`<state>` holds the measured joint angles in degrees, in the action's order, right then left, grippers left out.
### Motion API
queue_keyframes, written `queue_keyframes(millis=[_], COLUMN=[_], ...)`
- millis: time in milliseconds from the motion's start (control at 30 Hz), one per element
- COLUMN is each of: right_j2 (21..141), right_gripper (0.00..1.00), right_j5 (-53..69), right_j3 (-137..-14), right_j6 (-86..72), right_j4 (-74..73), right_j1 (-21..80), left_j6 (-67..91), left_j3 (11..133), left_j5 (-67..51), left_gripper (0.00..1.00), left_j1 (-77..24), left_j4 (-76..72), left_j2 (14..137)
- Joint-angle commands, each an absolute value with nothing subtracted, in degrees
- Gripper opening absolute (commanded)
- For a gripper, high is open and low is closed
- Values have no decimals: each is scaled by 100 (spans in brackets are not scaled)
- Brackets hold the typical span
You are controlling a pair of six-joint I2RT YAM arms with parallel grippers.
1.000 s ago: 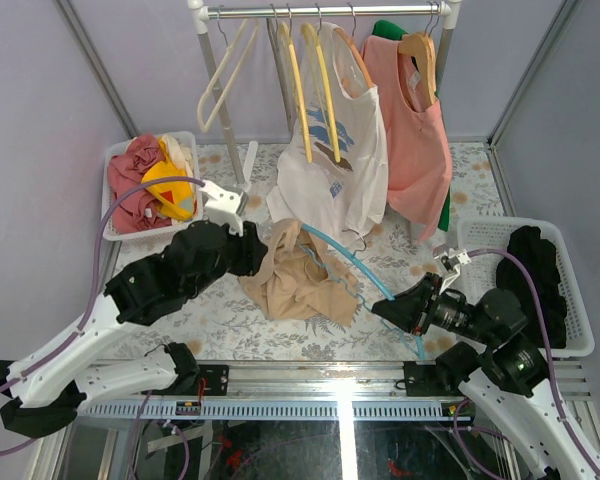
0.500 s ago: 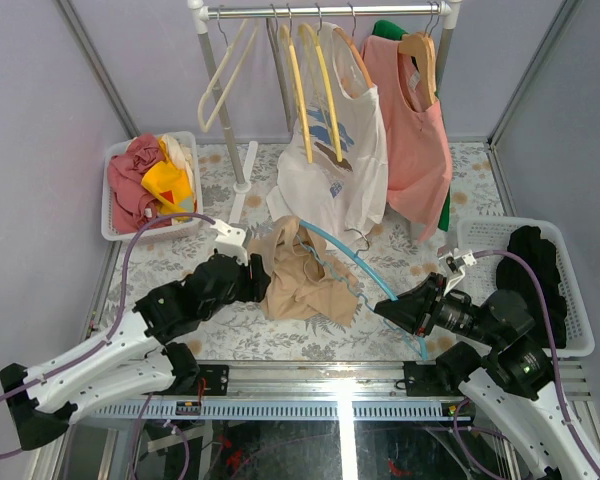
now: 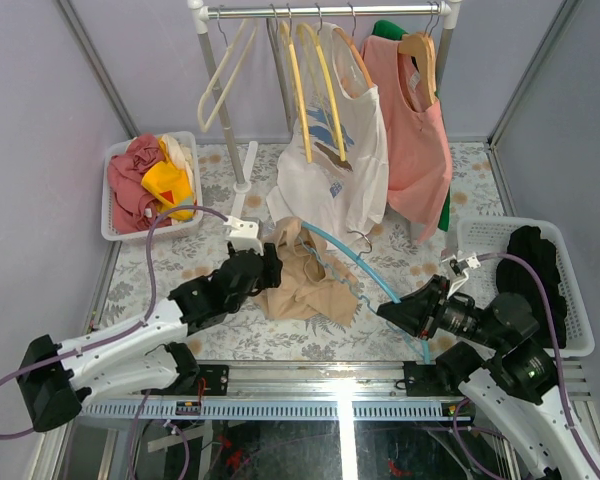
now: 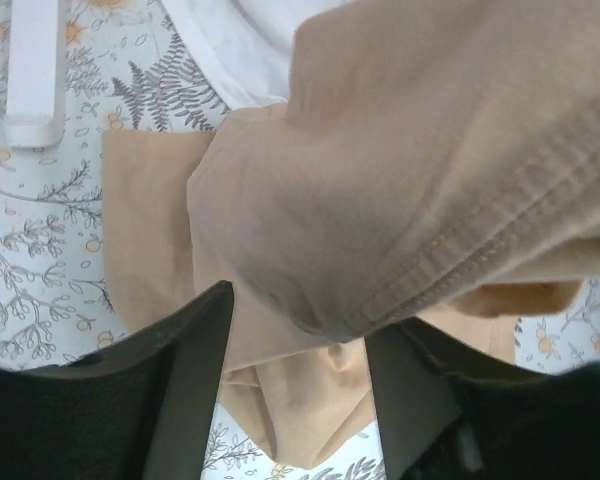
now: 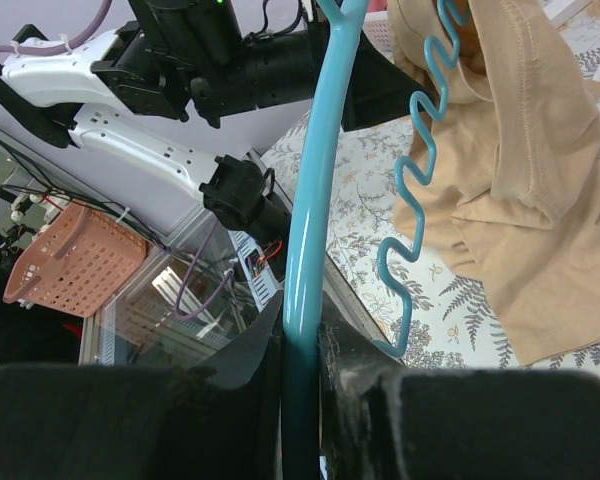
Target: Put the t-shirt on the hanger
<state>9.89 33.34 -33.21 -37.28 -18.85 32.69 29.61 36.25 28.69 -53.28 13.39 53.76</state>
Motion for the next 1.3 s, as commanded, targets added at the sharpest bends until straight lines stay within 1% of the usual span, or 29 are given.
queue_keyframes(millis=[0,67,100,233,367,500,800,1000,1133,1267], right_j2=[862,861,861,833,698,523,224,4,0,0], right_gripper=[0,0,0,0,0,0,0,0,0,0], right_j5=[3244,3256,3252,3193,3149,3236,3787,4277,4271,4094], right_j3=[-3613,-3623,-3626,-3734,-3739,-3630,-3884,-3879,-4113,-4687], right_j6=[-3582,-3559,-3539,-3385,-3317,-3421,-3596,-4087,-4179,-3948], right_j4=[-1584,-1614,-1640,-1857,-1958,-1839,-1696,-764,-460,-668], right_j1=[3279,3281,3280,3281,3280,3282,3278,3279,3282,3280], left_j6=[3092,3190,3221,3232,3036,2721,1960,1633,1494,1398], left_j3=[3769,3939,4006,4380,5016,5829,8688,10786,12044,13078], left_j5=[3699,3972,4022,4167,4079,3718,2894,2344,2011,1770], left_gripper=[46,25,19,0,0,0,0,0,0,1], left_j1=[-5353,-5355,-5353,-5353,-5353,-5370,-5403,-5403,-5404,-5395], left_j4=[1046,1337,1445,1920,2393,2767,4229,5333,5855,6360], left_j2=[5558,5503,5457,5274,5307,5439,6639,7484,7804,8005])
